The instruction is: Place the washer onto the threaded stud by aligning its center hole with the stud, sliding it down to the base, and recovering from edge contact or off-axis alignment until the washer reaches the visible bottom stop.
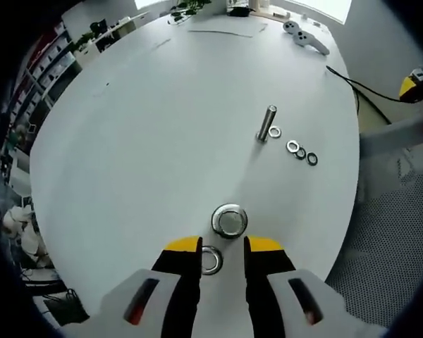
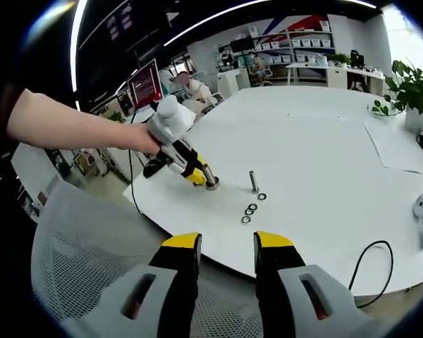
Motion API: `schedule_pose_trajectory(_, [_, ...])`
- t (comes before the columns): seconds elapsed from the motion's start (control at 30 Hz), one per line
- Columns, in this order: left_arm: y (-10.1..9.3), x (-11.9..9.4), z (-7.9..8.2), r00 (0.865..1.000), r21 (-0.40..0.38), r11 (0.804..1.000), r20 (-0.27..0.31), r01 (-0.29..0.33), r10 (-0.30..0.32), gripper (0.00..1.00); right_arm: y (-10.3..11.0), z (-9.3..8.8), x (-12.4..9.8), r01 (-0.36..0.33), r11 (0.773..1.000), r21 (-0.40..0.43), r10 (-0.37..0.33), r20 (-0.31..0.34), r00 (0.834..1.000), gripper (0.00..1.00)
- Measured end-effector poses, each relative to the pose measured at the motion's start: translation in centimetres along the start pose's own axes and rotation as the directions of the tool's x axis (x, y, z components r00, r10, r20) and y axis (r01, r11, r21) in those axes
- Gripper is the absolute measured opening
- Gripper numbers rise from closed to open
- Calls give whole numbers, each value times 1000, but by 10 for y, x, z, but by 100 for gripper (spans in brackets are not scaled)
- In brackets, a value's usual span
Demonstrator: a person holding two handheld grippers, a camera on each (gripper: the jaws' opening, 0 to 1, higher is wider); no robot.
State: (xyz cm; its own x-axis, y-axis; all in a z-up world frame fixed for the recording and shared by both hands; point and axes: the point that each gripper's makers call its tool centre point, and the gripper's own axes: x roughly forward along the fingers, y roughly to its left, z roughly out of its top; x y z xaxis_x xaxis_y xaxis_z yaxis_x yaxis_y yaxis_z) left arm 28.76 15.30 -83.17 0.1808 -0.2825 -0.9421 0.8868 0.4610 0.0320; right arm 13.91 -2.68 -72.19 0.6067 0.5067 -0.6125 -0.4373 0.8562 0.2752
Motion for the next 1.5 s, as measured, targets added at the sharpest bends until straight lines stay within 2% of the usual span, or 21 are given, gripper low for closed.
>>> schedule_pose_trajectory(0.3, [15,-12,-27,1000,-109,994,5,-29,30,22,3,-1,1,-16,1000,-13,16,-9,1000,32])
schedule_pose_trajectory(0.53, [15,-8,-43,999,-154,988,-35,-26,21,25,5,-2,1,-24,999,-21,24,-15,1000,32])
schedule_pose_trajectory(0.83, [15,-1,-45,998,-163,986,-63,-28,18,27,5,-2,1,-26,999,-19,26,-13,1000,32])
schedule_pose_trajectory(1.5, [19,15,-36,997,-157,987,-79,-10,-3,29,2,-1,1,-11,1000,-5,10,-4,1000,32])
